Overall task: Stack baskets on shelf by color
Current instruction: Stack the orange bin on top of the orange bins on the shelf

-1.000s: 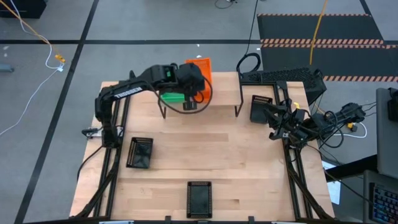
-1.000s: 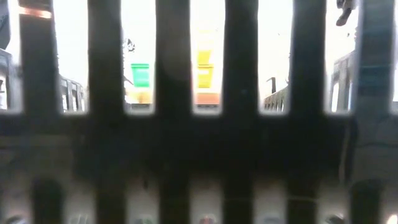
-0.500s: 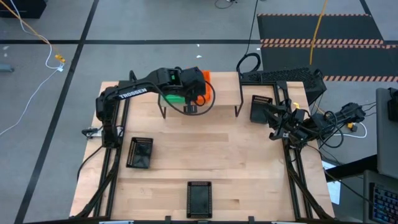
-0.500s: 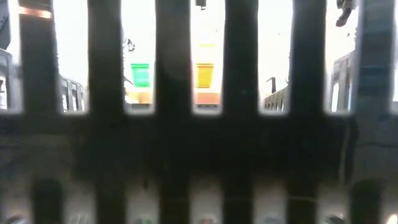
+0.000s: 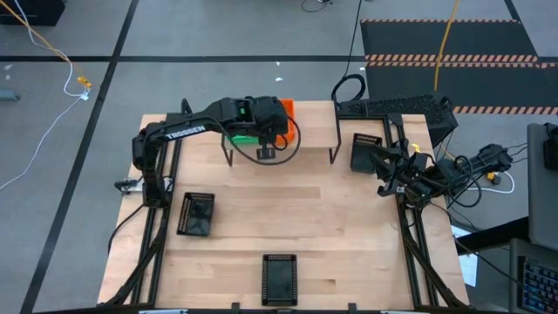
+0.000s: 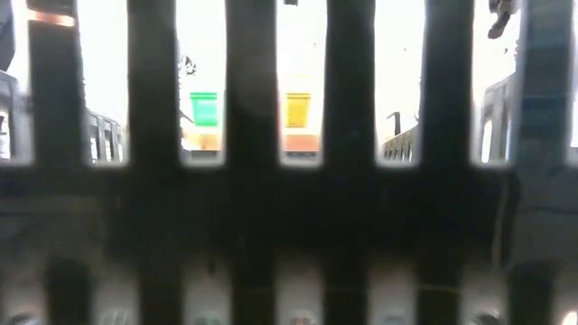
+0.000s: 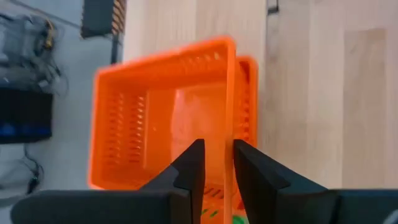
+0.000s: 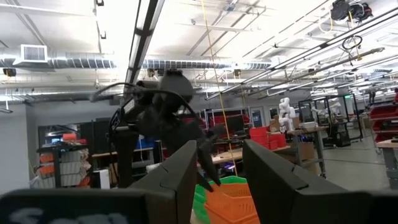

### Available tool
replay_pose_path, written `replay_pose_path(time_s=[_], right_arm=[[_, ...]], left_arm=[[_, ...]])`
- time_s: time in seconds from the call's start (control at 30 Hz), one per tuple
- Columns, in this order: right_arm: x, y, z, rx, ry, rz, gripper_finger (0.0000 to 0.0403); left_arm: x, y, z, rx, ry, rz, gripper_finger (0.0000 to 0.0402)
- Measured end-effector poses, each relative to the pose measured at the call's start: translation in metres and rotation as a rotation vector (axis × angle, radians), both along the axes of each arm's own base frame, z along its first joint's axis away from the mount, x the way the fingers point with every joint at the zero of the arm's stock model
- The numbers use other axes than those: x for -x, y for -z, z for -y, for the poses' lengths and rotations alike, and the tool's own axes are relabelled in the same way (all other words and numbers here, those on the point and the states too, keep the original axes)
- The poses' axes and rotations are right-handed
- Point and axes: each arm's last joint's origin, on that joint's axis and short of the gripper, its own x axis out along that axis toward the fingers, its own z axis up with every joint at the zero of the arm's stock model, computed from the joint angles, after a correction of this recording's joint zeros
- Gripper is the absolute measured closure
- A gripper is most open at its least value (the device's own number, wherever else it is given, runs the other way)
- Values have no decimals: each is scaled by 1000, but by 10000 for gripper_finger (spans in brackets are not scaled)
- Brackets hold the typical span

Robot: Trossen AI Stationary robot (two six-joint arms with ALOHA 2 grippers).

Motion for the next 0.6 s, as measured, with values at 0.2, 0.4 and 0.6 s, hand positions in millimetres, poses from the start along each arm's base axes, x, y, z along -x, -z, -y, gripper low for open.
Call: replay_pose_path(time_s=[0.2, 0.4, 0.6], right_arm=[[0, 0, 0, 3, 2, -1, 280], [0, 0, 0, -4, -2, 2, 280], [0, 0, 0, -5, -3, 2, 280]], left_arm=[[3, -11, 19, -10, 48, 40, 314], [2, -3, 38, 87, 96, 15, 314], [-3, 40, 49, 82, 104, -94, 314]])
